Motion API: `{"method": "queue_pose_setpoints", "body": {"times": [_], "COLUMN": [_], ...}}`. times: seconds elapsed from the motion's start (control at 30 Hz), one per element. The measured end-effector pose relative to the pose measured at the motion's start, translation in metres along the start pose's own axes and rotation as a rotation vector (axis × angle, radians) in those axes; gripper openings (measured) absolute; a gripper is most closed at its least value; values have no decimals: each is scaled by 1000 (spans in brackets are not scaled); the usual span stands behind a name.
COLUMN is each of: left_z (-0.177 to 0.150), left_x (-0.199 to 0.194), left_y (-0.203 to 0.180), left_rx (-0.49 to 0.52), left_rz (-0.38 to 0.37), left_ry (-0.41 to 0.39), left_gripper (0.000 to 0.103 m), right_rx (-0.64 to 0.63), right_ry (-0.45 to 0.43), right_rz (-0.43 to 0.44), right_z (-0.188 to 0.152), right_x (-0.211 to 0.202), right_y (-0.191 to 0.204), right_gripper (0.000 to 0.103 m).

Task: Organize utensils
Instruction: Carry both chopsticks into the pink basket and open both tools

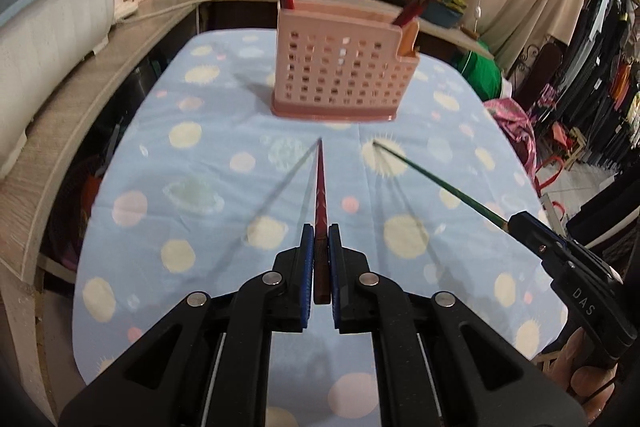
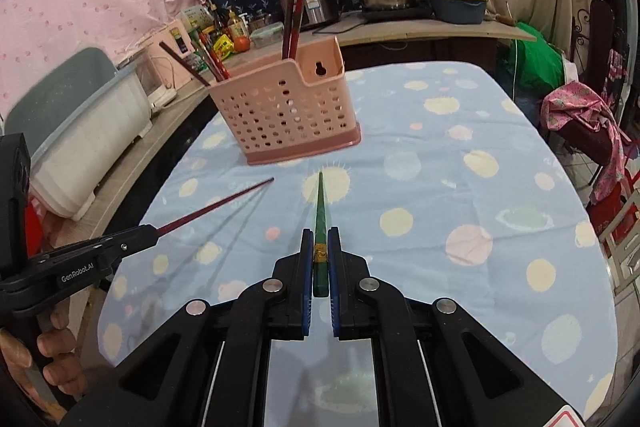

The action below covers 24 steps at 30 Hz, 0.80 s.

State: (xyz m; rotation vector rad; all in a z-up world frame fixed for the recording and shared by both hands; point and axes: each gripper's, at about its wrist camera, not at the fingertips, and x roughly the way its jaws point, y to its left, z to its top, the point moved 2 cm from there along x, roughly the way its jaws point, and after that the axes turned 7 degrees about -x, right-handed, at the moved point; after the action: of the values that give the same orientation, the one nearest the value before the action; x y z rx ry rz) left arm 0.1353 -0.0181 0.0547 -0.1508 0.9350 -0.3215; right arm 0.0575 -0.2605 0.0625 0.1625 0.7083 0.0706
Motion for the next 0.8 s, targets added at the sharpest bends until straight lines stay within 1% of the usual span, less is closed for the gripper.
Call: {"method": "queue_pose_setpoints", "body": {"times": [0.13, 0.3, 0.47, 0.67, 0.8], "left_z": [26, 53, 76, 93, 102], "left_x": [-13, -24, -29, -28, -33], "left_y": [-5, -10, -17, -23, -27], "left_rx": [10, 8, 11, 7, 14], "left_rz": [-4, -6, 1, -1, -1], "left_ry": [-65, -122, -158, -172, -198], "left_gripper": [7, 7, 7, 7, 7], "right_rx": [-2, -11, 1, 31, 29], "right_ry": [-72, -137, -164, -192, -212], "right_rz": [-1, -1, 2, 27, 22], "right_z": [31, 59, 75, 91, 102], "right_x": [-9, -16, -12, -13, -15], "right_y": [-3, -3, -5, -8, -6], "right_gripper": [6, 6, 6, 7, 7]}}
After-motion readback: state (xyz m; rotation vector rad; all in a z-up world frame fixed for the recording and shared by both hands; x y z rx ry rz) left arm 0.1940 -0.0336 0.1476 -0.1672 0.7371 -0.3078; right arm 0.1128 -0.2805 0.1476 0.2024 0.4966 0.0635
